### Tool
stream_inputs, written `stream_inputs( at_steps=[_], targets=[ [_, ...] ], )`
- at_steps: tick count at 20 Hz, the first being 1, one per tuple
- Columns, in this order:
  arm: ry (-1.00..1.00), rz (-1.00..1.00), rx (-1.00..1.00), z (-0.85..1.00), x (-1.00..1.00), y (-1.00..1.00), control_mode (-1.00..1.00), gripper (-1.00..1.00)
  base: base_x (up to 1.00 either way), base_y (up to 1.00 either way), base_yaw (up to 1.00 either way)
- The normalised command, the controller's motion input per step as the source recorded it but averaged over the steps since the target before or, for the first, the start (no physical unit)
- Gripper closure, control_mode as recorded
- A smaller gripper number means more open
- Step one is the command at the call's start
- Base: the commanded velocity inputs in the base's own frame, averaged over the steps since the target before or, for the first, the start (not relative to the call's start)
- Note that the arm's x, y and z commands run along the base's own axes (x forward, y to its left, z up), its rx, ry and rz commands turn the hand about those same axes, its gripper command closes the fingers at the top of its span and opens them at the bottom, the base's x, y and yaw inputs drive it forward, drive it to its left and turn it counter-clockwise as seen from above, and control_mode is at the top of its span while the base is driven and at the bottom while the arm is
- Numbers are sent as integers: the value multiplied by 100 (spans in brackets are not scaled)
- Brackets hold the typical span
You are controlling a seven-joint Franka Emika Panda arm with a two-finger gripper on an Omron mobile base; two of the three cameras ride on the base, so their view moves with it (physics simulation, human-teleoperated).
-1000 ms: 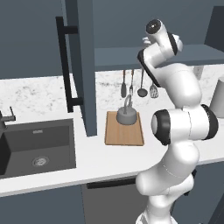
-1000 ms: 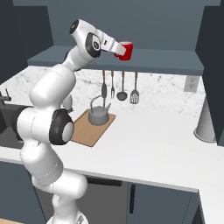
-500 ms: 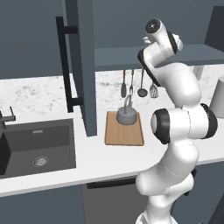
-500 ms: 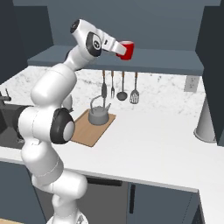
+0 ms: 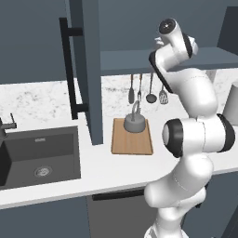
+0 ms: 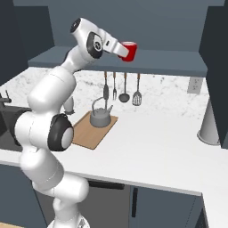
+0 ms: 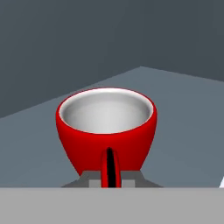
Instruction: Pick the kettle from the counter and place it on the tray. Then pick the mug from the cabinet and place it on the tray. Then close the cabinet doors.
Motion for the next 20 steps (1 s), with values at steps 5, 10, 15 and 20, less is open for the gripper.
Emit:
stream_inputs(
  at_steps=[5,10,15,20],
  targets=[
    [-6,0,16,0,-81,6,-100,100,0,0,0],
    [0,9,22,6,-90,1,-100,100,0,0,0],
    [0,26,25,-2,-98,7,-100,100,0,0,0],
    [0,44,23,-14,-99,16,-100,100,0,0,0]
  ],
)
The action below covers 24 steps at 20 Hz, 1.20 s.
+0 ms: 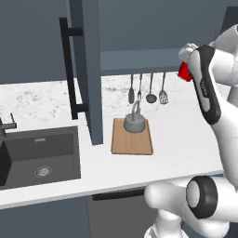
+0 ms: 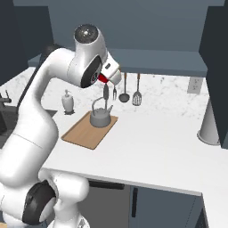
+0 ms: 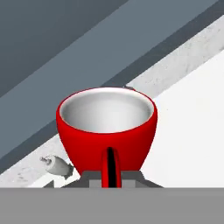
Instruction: Pick the kettle from the counter and place it on the tray. Then pick the mug from the cabinet and place it on the tray. Then close the cabinet doors.
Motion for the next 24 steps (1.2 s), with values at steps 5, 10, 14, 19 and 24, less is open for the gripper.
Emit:
stream_inputs(
  at_steps=[5,10,14,19,24],
  targets=[
    [-2,55,13,-26,-92,15,-100,100,0,0,0],
    [-2,70,0,-40,-51,12,-100,100,0,0,0],
    [-17,60,-7,-69,-3,24,-100,100,0,0,0],
    [-24,40,-2,-72,32,31,-100,100,0,0,0],
    [-22,38,3,-48,21,26,-100,100,0,0,0]
  ],
)
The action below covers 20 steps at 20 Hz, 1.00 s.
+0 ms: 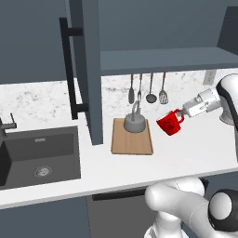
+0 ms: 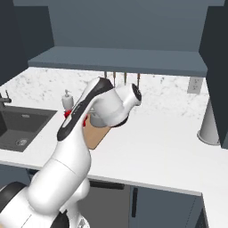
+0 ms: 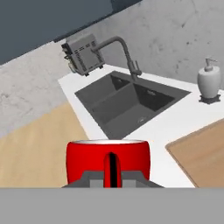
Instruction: Pick the kettle from the counter and place it on the tray. Then pick the mug from the cabinet and place it on the tray. Then close the cabinet doors.
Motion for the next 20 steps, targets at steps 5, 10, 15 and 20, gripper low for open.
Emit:
stream_inputs(
  at_steps=[5,10,15,20],
  targets=[
    [-25,23,3,-38,14,24,-100,100,0,0,0],
    [-20,0,5,-21,38,4,-100,100,0,0,0],
    [-11,0,17,-35,38,7,-100,100,0,0,0],
    [0,0,9,-36,29,21,-100,100,0,0,0]
  ],
)
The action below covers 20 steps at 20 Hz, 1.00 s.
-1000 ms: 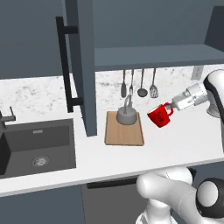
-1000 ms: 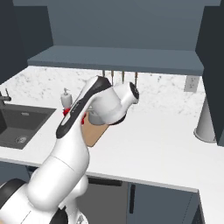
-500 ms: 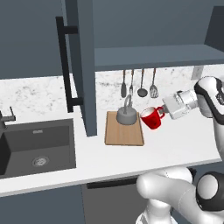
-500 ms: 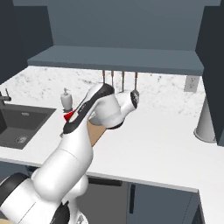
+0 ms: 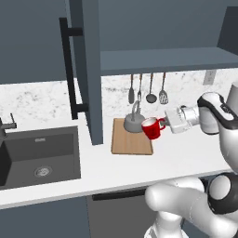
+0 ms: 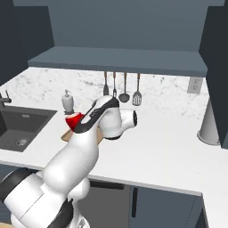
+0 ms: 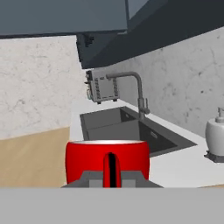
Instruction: Pick the kettle from the counter and place it on the tray. Then pick the mug from the cabinet and place it on the tray. Then close the cabinet doors.
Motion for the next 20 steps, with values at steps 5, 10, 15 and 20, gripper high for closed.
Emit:
stream_inputs(
  at_steps=[5,10,15,20],
  targets=[
    [0,0,0,-33,53,31,-100,100,0,0,0],
    [-2,0,-10,-44,27,26,-100,100,0,0,0],
    [-7,0,-14,-43,36,7,-100,100,0,0,0],
    [0,0,-1,-15,44,6,-100,100,0,0,0]
  ],
)
